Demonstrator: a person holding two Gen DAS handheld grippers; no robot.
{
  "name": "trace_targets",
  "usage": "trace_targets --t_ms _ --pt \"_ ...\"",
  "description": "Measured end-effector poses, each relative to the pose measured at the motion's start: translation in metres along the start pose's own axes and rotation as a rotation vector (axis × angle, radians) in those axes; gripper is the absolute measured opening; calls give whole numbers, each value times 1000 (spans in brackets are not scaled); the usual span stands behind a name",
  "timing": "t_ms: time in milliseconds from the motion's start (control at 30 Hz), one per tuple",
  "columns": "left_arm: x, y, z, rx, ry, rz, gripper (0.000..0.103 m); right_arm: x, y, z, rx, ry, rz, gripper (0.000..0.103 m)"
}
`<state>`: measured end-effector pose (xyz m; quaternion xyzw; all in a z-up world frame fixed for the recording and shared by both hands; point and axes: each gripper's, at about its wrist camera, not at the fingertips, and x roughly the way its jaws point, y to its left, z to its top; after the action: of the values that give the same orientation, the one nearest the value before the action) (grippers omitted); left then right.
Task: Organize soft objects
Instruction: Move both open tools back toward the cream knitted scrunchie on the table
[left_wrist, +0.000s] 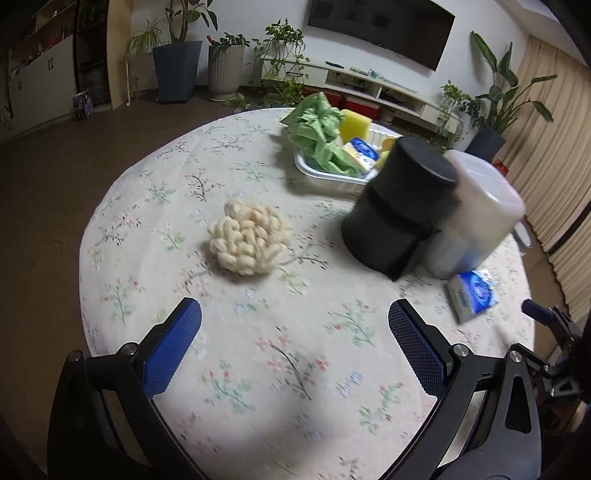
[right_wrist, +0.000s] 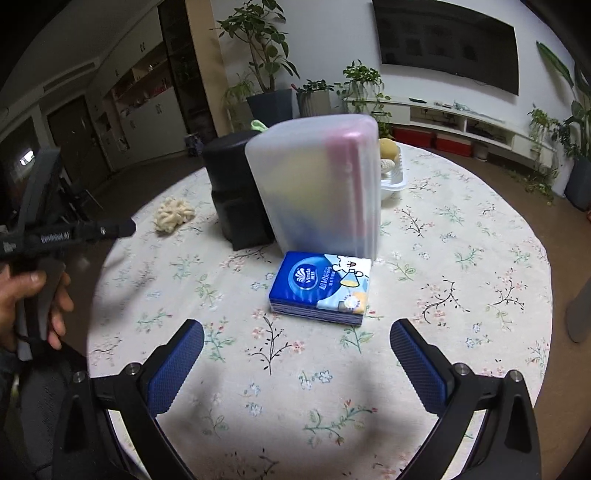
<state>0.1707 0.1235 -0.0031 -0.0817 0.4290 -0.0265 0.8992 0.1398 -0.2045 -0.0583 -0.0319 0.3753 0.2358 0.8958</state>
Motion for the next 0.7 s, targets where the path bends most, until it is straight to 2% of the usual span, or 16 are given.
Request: trace_targets --t_ms 300,700 --pt "38 16 25 -14 28 53 103 26 -12 10 69 17 -74 103" --pt "74 32 33 -4 99 82 103 61 -11 22 73 63 -68 103"
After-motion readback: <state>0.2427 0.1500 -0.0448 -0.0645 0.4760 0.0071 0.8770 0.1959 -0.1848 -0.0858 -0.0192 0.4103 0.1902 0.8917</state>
